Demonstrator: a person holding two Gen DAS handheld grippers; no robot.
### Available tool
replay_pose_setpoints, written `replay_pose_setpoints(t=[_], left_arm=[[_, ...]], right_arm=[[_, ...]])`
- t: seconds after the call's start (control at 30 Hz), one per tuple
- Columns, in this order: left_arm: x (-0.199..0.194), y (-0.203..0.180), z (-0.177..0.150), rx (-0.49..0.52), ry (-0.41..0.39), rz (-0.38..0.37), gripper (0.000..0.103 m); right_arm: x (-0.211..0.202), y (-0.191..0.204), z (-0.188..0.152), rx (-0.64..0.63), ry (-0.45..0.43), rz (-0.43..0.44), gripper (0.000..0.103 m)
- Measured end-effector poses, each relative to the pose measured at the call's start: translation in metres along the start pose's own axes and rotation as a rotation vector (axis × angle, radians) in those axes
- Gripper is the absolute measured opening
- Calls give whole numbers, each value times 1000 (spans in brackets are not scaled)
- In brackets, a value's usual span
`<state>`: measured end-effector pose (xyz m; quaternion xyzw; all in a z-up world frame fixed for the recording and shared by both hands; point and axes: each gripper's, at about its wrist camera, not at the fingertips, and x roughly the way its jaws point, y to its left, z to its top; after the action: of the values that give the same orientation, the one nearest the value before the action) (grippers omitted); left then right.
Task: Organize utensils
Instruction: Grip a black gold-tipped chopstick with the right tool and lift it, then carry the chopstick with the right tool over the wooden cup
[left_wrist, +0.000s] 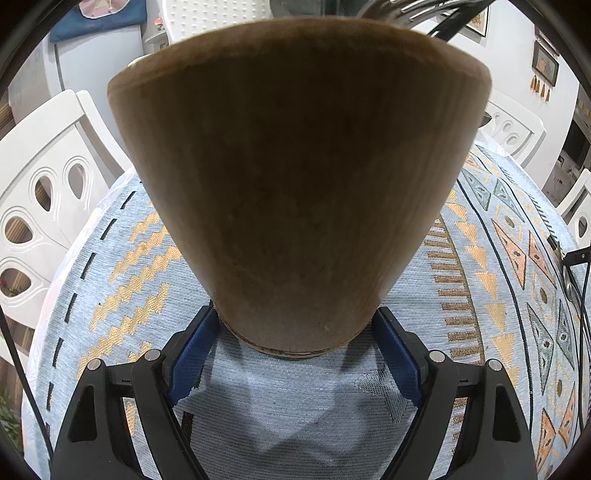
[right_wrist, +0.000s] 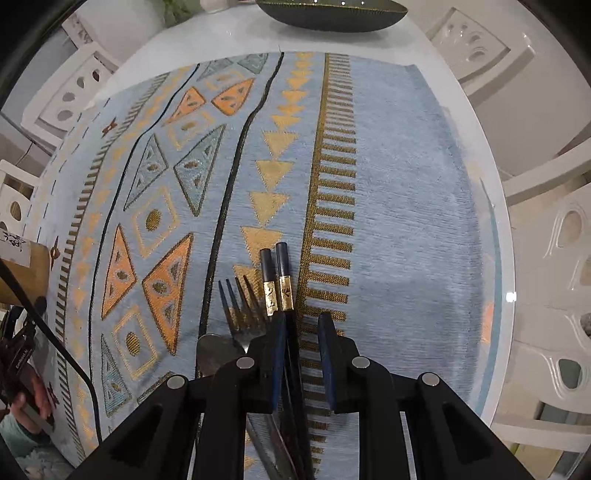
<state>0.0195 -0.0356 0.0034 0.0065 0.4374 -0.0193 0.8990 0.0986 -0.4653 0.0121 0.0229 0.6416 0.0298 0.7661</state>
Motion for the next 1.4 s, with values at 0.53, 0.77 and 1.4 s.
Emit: replay_pose_setpoints(t=[0.53, 0.77, 1.4], left_arm=[[1, 0, -1, 1, 2, 0, 85], [3, -1, 1, 0, 3, -1, 85], [3, 0, 3, -2, 3, -4, 85]], right_arm=[[14, 26, 20, -82, 17, -100, 6], [-73, 45, 17, -42, -225, -105, 7], [-331, 236, 18, -249, -938, 371, 6]])
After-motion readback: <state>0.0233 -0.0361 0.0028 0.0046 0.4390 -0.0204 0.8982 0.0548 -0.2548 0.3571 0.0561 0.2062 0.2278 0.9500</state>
